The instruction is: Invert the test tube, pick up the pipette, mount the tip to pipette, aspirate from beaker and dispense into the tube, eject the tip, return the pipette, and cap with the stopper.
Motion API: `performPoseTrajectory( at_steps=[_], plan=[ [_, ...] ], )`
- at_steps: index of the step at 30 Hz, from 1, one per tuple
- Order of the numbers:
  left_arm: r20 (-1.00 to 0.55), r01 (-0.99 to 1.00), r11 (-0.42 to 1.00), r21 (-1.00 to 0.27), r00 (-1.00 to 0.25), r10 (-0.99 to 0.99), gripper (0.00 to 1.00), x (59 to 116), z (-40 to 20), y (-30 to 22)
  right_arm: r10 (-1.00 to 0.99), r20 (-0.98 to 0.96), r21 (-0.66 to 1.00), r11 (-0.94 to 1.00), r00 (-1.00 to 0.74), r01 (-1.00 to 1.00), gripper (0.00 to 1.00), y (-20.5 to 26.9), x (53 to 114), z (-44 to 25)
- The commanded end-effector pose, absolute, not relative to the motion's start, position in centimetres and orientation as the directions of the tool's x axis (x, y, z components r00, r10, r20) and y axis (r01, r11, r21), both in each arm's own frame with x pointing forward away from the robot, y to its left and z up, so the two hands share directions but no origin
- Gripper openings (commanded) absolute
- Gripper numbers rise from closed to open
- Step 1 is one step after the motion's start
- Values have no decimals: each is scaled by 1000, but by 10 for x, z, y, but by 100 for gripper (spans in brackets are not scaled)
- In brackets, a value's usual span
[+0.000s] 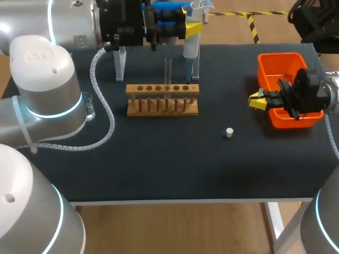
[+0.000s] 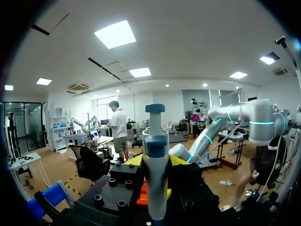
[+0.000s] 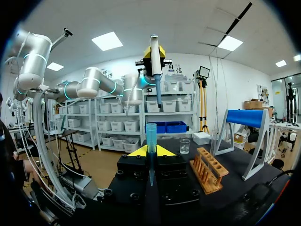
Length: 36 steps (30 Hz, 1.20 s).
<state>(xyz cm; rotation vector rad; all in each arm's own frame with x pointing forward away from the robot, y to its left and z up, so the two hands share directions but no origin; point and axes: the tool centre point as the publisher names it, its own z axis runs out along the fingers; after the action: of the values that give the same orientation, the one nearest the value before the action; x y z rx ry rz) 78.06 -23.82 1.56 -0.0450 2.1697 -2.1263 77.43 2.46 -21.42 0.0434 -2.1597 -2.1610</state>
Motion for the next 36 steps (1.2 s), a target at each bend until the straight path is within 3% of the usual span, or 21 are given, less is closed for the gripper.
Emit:
performPoseTrajectory(
  at_steps=[1,36],
  plan=[
    [-57,54,34,-998,-995,-83,0,780,17,-237,-79,40,999,3,-996,40,0,24,773,-213],
    [-59,56,36,-998,-995,-82,0,780,18,-237,-79,40,999,3,-996,40,0,24,773,-213]
  ],
)
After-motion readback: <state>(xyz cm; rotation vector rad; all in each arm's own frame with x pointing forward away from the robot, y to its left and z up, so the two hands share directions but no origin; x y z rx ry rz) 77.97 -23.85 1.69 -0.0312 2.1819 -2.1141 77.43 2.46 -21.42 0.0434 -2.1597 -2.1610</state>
